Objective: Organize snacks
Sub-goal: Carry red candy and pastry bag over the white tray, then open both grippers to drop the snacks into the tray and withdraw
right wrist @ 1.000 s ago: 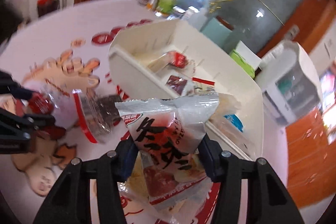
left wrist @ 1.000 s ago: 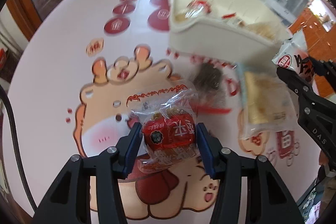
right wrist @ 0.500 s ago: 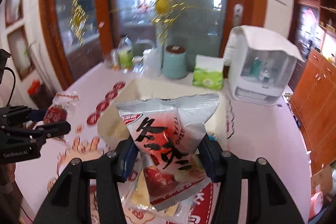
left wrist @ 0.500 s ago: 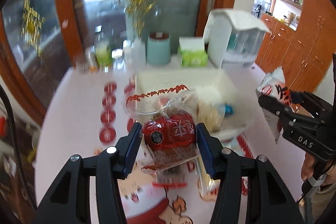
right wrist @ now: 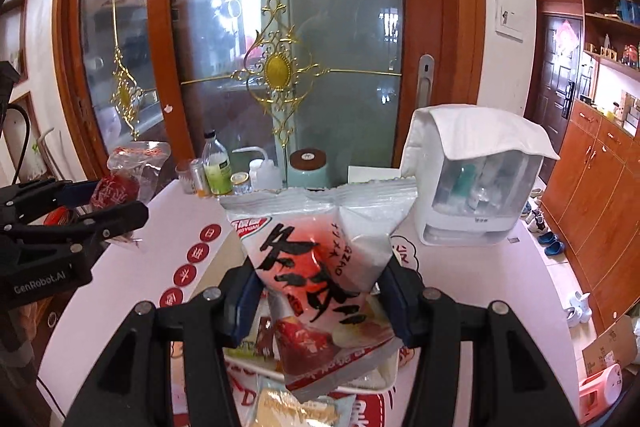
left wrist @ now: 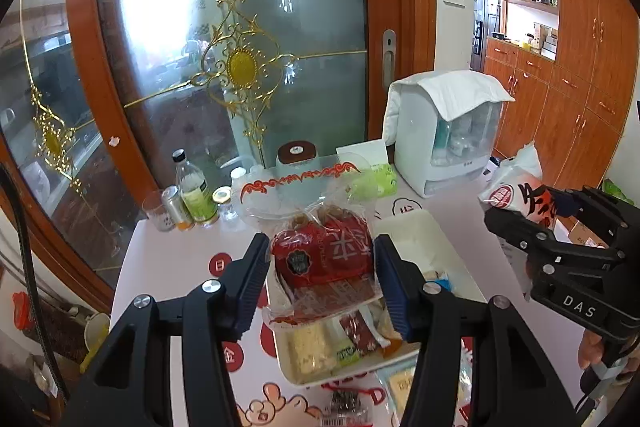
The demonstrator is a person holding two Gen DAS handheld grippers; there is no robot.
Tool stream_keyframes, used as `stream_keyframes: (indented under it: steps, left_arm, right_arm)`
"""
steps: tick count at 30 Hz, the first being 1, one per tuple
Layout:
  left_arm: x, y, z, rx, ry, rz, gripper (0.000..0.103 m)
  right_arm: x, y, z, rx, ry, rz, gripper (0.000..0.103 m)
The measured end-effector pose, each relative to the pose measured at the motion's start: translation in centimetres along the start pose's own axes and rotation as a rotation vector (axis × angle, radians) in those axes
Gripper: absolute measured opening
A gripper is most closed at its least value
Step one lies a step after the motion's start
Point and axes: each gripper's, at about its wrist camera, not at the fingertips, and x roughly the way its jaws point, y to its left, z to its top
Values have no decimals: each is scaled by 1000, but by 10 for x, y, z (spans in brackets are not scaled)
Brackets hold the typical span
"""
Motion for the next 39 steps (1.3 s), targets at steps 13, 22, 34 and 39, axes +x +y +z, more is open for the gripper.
stream_keyframes:
  steps: [13, 22, 34, 39]
  left_arm:
    - [75, 4, -1, -23, 90, -6, 58]
    - [101, 16, -8, -48, 140, 48, 95]
    - [93, 15, -23, -26, 154, 46, 95]
    - [82, 11, -28, -27, 154, 34, 95]
  right_arm:
    - [73, -15, 24, 76, 73, -66, 55]
    - [115, -21, 12, 132, 158, -66, 64]
    - [101, -17, 9, 119, 144, -63, 70]
    - [91, -13, 3, 105, 147, -58, 70]
